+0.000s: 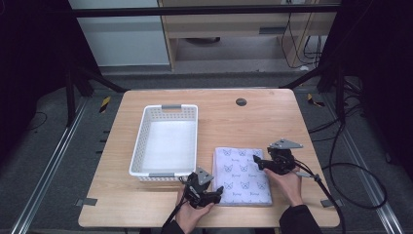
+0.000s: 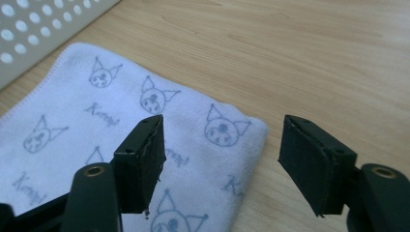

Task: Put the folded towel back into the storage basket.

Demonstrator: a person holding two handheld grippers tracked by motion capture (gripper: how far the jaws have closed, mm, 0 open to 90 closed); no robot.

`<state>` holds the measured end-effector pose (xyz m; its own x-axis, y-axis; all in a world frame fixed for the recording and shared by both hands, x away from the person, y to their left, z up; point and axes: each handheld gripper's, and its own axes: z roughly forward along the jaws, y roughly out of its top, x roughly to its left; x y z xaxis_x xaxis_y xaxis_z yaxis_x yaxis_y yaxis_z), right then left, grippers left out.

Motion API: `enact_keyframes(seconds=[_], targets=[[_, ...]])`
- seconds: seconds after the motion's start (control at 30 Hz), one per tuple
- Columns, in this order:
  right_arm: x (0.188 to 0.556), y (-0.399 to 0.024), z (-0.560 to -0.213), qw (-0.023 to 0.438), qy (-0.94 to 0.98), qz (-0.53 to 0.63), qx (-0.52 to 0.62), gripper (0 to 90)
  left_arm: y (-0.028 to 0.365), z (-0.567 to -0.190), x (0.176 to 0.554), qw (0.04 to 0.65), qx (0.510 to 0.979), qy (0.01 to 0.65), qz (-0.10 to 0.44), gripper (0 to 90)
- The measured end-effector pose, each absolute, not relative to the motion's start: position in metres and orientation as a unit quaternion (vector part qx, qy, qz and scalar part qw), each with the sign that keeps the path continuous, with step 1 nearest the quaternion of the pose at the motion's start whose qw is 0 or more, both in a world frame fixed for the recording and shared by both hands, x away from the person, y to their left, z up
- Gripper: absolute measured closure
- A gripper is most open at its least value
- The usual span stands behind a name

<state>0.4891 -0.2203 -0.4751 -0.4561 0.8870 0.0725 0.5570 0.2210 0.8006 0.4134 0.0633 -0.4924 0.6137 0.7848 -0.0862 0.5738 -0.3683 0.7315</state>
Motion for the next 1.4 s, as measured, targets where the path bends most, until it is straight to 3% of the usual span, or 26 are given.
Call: enact_keyframes(seconds=[0.73,1.03,1.4], targets=[[0.498,-0.221,-0.498,0.152,0.759,0.378,0.508,47.9,0.060,-0.501,0.421,0.385,0.818,0.410,0.122,34.5],[0.499,-0.221,-0.499,0.123,0.749,0.386,0.524,57.3,0.057,-0.501,0.418,0.400,0.809,0.418,0.104,51.7],[0.496,-0.218,-0.496,0.129,0.748,0.388,0.523,74.2,0.056,-0.501,0.414,0.419,0.790,0.439,0.084,72.6]])
